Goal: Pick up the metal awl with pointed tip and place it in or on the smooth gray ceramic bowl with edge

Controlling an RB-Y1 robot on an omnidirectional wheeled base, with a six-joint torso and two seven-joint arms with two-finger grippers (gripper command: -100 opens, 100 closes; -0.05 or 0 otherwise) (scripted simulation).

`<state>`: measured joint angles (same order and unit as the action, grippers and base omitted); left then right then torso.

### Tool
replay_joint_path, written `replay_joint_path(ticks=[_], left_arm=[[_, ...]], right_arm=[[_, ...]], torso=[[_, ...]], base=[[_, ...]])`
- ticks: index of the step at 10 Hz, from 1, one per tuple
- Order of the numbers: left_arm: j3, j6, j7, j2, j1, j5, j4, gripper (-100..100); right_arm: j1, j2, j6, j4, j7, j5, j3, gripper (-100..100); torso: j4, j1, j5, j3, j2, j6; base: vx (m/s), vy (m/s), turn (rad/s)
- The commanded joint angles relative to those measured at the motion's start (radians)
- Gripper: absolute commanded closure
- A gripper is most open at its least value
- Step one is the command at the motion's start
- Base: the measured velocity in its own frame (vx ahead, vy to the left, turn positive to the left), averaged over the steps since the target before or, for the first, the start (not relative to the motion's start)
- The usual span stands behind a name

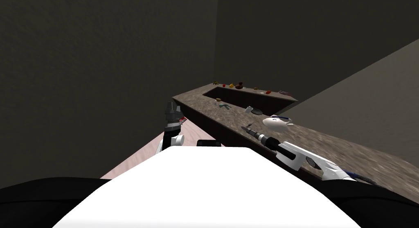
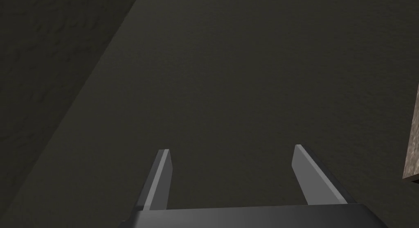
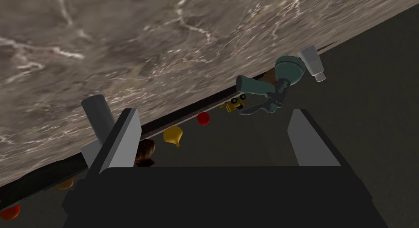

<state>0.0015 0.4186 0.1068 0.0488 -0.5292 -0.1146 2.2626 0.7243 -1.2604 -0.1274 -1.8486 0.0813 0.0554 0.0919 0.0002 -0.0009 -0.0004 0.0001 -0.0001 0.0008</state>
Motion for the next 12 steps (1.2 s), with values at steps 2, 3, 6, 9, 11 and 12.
replay_joint_path(ticks=[2, 3, 6, 9, 11, 12], left_arm=[[0.0, 0.0, 0.0, 0.0, 0.0, 0.0, 0.0, 0], [0.0, 0.0, 0.0, 0.0, 0.0, 0.0, 0.0, 0], [0.0, 0.0, 0.0, 0.0, 0.0, 0.0, 0.0, 0], [0.0, 0.0, 0.0, 0.0, 0.0, 0.0, 0.0, 0], [0.0, 0.0, 0.0, 0.0, 0.0, 0.0, 0.0, 0], [0.0, 0.0, 0.0, 0.0, 0.0, 0.0, 0.0, 0]], right_arm=[[0.017, -0.062, 0.014, 0.013, 0.009, 0.005, -0.007, -100], [0.024, -0.1, 0.024, 0.032, 0.016, 0.01, -0.006, -100], [0.03, -0.155, 0.034, 0.048, 0.022, 0.015, -0.006, -100], [0.041, -0.24, 0.051, 0.077, 0.034, 0.022, -0.005, -100], [0.051, -0.309, 0.066, 0.1, 0.044, 0.029, -0.005, -100], [0.055, -0.34, 0.071, 0.109, 0.049, 0.032, -0.005, -100]], torso=[[0.0, 0.0, 0.0, 0.0, 0.0, 0.0], [0.0, 0.0, 0.0, 0.0, 0.0, 0.0], [0.0, 0.0, 0.0, 0.0, 0.0, 0.0], [0.0, 0.0, 0.0, 0.0, 0.0, 0.0], [0.0, 0.001, 0.0, 0.0, 0.0, 0.0], [0.0, 0.001, 0.0, 0.0, 0.0, 0.0]], base=[[-0.014, -0.005, 0.073], [-0.016, -0.003, 0.108], [-0.013, -0.004, 0.067], [-0.016, -0.005, 0.088], [-0.014, -0.002, 0.092], [-0.019, -0.006, 0.106]])
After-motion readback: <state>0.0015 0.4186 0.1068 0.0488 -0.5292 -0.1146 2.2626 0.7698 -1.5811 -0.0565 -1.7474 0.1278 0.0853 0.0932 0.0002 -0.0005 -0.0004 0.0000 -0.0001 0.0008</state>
